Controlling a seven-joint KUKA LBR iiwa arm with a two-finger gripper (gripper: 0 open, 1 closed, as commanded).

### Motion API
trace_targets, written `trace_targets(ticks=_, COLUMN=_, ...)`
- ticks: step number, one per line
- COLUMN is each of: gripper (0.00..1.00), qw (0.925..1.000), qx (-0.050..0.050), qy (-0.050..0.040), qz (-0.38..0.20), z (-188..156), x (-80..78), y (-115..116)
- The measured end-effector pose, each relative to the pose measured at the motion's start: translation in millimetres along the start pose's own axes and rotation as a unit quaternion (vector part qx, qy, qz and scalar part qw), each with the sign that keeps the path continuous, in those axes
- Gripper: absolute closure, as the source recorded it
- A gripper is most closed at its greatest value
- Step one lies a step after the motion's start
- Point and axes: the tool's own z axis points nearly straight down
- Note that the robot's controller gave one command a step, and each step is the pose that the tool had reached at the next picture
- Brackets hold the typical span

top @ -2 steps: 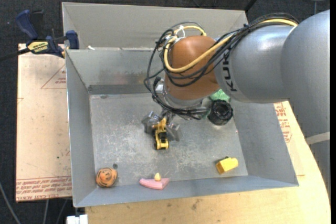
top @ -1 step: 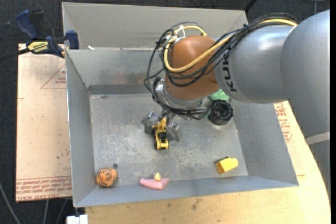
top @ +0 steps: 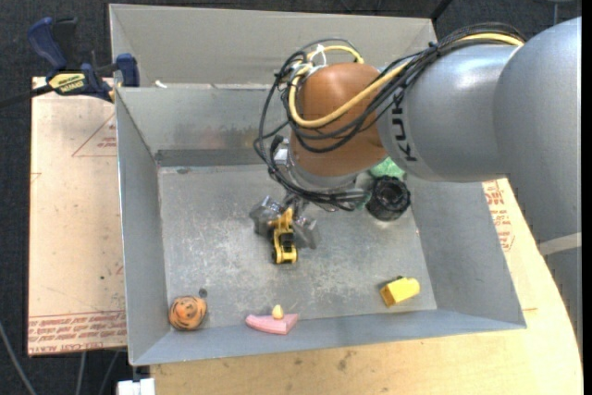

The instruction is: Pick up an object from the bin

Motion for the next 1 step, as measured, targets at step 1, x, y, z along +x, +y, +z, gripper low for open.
trace_targets(ticks=1, gripper=1.0, qw=1.0, qx=0.0, qy=-0.0001, qz=0.0, z=0.0, x=0.0, y=0.0)
